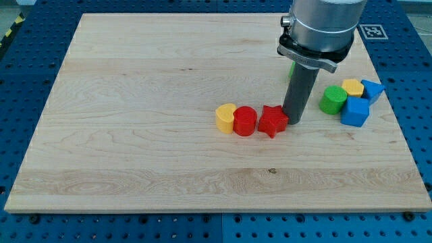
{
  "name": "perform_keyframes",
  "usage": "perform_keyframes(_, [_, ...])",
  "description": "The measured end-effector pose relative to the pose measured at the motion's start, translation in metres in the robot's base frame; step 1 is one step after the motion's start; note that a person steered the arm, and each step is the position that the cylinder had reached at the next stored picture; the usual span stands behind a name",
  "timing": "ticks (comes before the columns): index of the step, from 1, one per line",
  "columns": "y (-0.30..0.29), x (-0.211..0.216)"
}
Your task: Push yellow hexagon along with green star towards center of the board
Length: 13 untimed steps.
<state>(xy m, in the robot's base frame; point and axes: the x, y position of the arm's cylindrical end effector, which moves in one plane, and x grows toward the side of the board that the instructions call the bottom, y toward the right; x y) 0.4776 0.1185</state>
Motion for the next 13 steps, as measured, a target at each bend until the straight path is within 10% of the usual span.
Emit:
perform_keyframes(3, [-0.042, -0.103])
perform_keyframes(5, [0.101, -0.161])
perform_keyframes(7, [0.227, -0.128])
perform_keyframes(10, [0.227, -0.017])
perform_keyframes(13, [0.115, -0.052])
